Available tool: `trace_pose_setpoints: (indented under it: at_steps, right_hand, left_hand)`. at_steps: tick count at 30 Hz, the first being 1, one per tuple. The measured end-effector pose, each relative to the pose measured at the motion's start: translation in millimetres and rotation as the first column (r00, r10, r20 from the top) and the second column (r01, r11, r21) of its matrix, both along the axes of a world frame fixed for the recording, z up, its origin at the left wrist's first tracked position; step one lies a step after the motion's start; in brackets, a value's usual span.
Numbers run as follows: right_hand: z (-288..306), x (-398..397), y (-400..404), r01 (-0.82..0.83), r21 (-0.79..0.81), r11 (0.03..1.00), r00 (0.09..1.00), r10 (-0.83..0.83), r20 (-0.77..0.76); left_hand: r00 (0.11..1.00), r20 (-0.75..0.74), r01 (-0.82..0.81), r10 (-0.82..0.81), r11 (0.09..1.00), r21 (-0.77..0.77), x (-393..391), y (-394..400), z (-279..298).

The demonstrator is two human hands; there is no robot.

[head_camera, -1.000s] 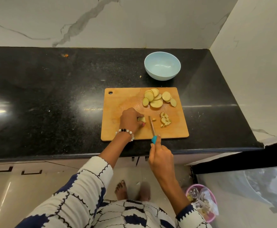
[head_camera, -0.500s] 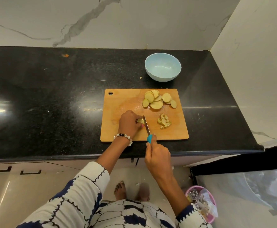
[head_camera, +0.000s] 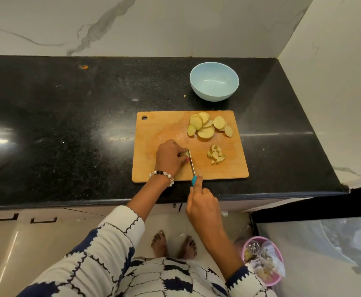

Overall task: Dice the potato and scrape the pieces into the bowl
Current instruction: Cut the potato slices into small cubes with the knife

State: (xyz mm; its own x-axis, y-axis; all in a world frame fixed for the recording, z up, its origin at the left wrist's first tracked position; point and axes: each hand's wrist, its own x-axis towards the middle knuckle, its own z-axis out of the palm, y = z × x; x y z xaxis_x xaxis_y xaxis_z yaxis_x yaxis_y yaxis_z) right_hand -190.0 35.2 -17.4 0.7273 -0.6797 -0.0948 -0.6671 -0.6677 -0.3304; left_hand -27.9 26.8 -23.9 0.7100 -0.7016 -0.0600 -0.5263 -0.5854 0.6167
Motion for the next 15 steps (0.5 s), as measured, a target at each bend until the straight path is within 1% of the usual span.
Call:
trace_pose_setpoints:
  at_steps: [3,6,11,15]
  right_hand:
    - [-6,-21,12,-0.003,-0.081,0.997,1.0,0.005,0.027]
    - [-6,-23,9,-0.015,-0.07,0.997,0.998,0.019,0.063]
    - [0,-14,-1,0.05,-0.03,0.998,0.996,-0.048,0.073]
    - [1,-17,-7,0.13,-0.009,0.991,0.981,-0.127,0.145]
  left_hand:
    - [1.0,0.004,0.004,-0.004,1.0,-0.005,1,1,-2]
    - [1.0,0.006,0.009,-0.009,1.0,0.003,1,1,0]
    - [1.0,-0.009,-0.001,0.001,1.0,0.017,0,1,2]
    - [1.0,-0.029,-0.011,0.011,1.0,0.025,0,1,3]
